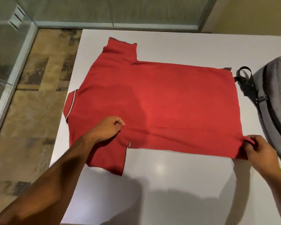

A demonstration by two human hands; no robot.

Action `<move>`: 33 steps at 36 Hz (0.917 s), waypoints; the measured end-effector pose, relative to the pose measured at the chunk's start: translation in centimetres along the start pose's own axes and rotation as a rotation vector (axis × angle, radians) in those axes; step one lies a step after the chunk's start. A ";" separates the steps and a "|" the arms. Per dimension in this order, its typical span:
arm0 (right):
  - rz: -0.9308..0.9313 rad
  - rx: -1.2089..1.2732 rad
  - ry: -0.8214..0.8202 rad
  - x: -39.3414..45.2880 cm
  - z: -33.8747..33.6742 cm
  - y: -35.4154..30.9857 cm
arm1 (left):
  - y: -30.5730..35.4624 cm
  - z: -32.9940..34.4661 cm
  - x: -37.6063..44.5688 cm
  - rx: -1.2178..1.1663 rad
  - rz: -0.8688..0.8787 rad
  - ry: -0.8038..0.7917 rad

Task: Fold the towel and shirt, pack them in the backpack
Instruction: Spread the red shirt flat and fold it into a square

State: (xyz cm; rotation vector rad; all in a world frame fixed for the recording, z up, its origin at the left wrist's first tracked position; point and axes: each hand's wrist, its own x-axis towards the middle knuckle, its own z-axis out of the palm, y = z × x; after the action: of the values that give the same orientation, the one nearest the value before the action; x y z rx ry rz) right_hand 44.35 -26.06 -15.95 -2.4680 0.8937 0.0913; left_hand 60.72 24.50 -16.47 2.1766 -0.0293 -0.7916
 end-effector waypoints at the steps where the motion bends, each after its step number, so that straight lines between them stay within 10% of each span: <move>1: -0.006 0.033 0.012 0.9 0.4 -0.4 | 0.2 -0.1 0.9 0.017 0.019 0.040; 10: 0.157 0.194 0.080 5.8 3.0 -2.9 | 0.5 1.4 5.7 0.151 0.014 0.278; 33: 0.032 0.204 -0.055 7.8 2.4 -1.4 | -0.8 2.1 6.7 0.251 0.068 0.283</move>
State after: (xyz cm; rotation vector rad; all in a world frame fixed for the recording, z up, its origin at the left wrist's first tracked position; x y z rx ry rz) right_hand 51.53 -28.52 -19.26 -2.2527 0.8744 0.0752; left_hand 64.81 21.76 -21.60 2.4934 -0.0614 -0.4548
